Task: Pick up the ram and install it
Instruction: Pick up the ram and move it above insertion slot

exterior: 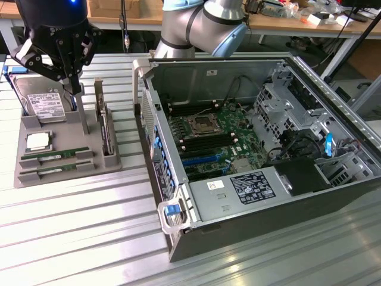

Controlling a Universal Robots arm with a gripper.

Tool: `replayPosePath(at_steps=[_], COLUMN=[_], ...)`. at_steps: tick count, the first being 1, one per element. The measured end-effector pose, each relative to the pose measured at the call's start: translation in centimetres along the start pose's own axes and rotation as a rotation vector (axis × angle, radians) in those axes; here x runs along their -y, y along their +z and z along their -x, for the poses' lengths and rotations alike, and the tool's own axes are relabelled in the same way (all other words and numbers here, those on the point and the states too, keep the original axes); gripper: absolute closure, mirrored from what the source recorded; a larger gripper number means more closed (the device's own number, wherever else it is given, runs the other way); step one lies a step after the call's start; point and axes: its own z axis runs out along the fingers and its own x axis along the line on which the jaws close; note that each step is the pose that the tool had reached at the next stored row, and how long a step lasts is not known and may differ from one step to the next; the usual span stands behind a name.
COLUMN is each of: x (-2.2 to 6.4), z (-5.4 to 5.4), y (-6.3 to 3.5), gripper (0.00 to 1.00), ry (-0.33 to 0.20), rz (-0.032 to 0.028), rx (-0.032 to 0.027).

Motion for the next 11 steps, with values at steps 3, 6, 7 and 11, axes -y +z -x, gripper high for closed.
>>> replayPosePath(at_steps=[3, 6, 7, 11], x=[0.0, 0.0, 0.0, 0.0], z=[0.0, 0.0, 0.0, 0.0], y=[0.0, 0.0, 0.0, 0.01], gripper=[0.89, 0.89, 0.89, 0.89], ry=[-0.019, -0.043, -0.047, -0.078], rz=[0.0005, 0.0011, 0.0011, 0.0019], rx=[-0.0009, -0.002, -0.0022, -0.0035])
